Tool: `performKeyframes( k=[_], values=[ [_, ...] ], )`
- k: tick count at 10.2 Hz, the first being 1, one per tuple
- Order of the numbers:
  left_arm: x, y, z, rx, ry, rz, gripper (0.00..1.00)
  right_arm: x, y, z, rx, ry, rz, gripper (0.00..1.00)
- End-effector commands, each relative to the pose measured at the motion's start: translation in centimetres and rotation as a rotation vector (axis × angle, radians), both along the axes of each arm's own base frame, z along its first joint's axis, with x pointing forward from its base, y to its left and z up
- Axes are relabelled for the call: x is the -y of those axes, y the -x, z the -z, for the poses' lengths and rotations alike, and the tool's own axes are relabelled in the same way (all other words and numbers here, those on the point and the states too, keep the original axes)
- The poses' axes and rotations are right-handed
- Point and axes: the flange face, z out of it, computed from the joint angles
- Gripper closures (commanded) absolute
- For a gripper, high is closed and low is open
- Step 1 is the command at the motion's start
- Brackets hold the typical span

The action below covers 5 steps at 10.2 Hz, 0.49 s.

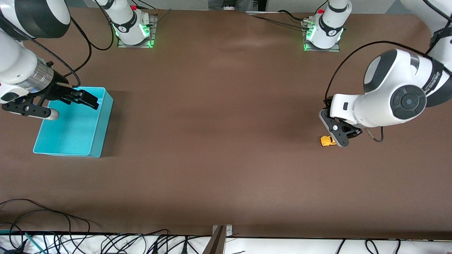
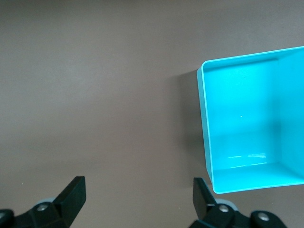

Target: Wind up and store yellow beetle car

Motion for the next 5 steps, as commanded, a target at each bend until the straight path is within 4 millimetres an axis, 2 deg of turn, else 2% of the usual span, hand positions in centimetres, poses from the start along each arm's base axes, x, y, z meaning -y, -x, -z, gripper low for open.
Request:
performKeyframes(
  k=[1,2,3,5],
  values=[
    [3.8,3.9,-6.4,0.059,-0.089,-0.248,0.00,0.1,-0.2,-0.5,-0.006,-0.004,0.002,0.00],
    [3.8,4.5,-7.8,0.035,-0.118,-0.317,0.00,0.1,-0.2,-0.5,-0.006,-0.004,0.002,0.00],
    [2.9,5.2,-10.5,0.063,-0.111,-0.355,0.00,0.1,-0.3,-0.5,-0.007,-0.004,0.002,0.00],
    [0.7,5.3,-11.6,0.059,-0.098,-0.408,0.00,0.1,-0.3,-0.5,-0.006,-0.004,0.002,0.00]
  ],
)
